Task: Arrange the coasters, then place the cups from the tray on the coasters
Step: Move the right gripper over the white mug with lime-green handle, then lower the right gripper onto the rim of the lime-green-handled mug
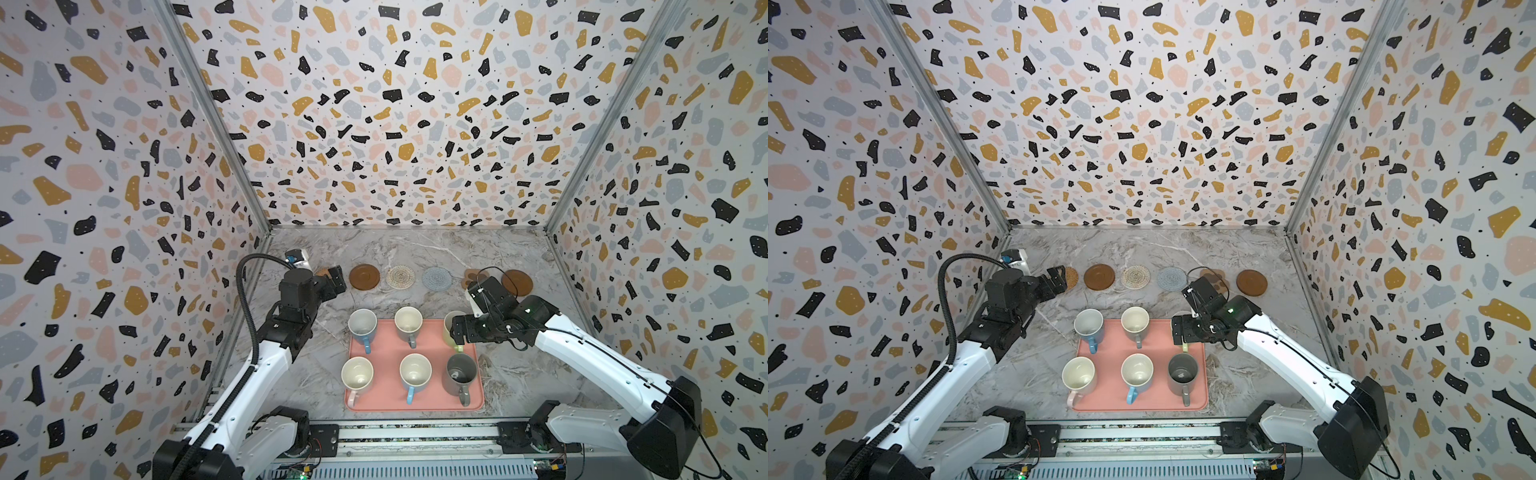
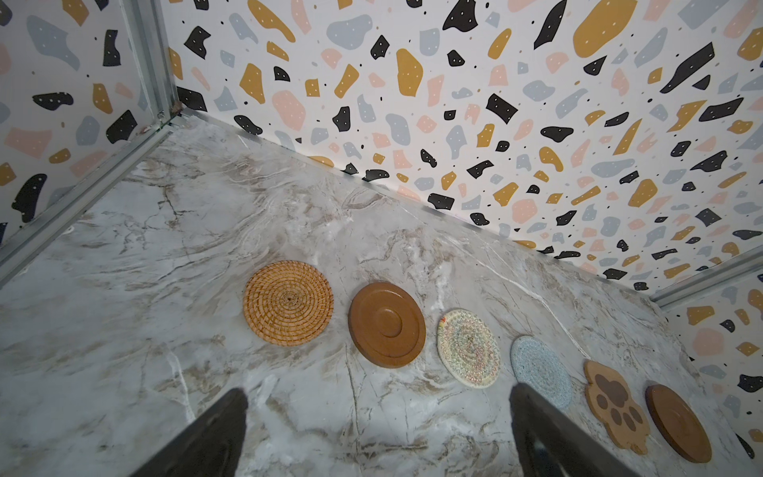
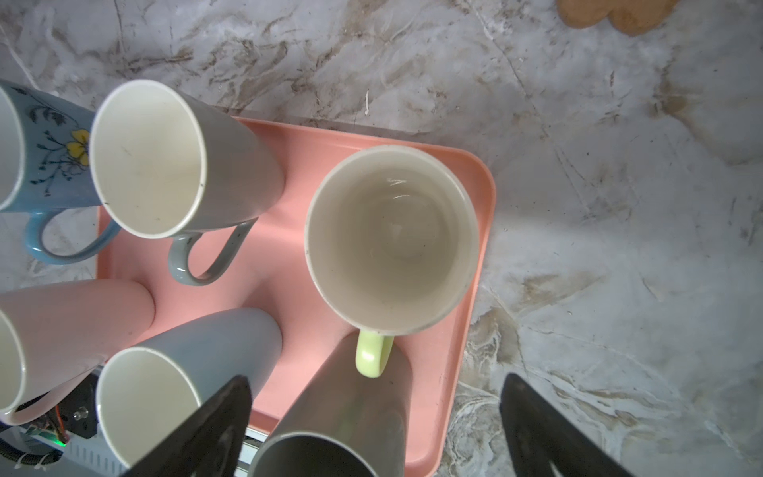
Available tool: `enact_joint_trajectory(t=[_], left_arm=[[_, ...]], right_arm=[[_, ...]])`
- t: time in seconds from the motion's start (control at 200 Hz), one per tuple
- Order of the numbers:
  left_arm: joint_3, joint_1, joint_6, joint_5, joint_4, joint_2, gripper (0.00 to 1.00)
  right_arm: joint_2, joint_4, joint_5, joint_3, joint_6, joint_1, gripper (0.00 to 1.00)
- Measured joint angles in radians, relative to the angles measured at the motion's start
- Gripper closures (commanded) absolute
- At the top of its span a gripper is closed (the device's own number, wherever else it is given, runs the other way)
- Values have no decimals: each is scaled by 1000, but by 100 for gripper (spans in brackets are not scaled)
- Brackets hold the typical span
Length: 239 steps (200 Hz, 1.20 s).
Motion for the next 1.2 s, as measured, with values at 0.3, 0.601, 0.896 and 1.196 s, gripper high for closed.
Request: enact_joint_trajectory(t=[0.3, 0.601, 0.896, 1.196], left_arm=[[-16, 0, -1, 0, 2, -10, 0], [-16, 0, -1, 0, 2, -10, 0], [-16, 0, 0, 0, 3, 1, 0], [-16, 0, 0, 0, 2, 16, 0]], right_arm=[[60, 18, 30, -21, 21, 2, 5], [115, 62, 46, -48, 22, 4, 6], [137, 71, 95, -59, 22, 6, 9], [136, 75, 145, -80, 20, -1, 17]])
